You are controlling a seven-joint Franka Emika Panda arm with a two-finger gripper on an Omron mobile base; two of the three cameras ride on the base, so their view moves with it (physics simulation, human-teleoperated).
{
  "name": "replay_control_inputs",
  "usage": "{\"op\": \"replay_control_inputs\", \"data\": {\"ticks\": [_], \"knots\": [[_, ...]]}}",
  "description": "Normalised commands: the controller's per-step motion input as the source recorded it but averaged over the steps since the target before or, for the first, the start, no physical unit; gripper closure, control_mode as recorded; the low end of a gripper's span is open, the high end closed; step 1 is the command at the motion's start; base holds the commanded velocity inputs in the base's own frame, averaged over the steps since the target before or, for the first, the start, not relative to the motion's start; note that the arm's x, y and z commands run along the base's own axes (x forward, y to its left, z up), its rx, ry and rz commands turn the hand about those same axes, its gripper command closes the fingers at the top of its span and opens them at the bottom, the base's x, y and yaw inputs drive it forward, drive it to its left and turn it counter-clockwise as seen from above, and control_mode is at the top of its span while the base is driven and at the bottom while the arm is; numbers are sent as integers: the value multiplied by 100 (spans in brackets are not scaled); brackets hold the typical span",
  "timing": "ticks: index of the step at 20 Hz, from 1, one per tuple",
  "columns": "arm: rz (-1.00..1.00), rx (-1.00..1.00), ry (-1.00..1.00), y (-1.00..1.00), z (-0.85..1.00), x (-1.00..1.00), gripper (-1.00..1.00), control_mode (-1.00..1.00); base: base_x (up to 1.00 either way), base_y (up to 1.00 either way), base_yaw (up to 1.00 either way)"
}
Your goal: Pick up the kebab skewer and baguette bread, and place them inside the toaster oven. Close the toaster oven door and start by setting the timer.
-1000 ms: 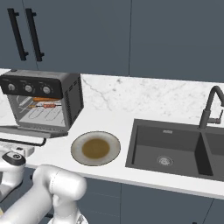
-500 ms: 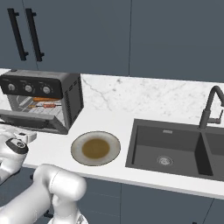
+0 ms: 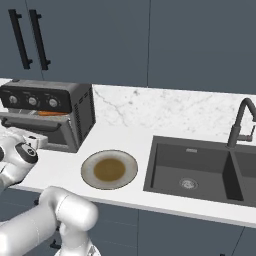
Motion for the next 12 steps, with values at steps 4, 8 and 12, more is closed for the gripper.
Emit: {"op": "replay_control_inputs", "data": {"ticks": [4,8,12], "knots": [[0,2,0,-21,17,35,-100,-100,0,0,0],[0,0,0,-16,4,34,-100,-100,0,0,0],[0,0,0,-9,1,34,-100,-100,0,0,0]]}}
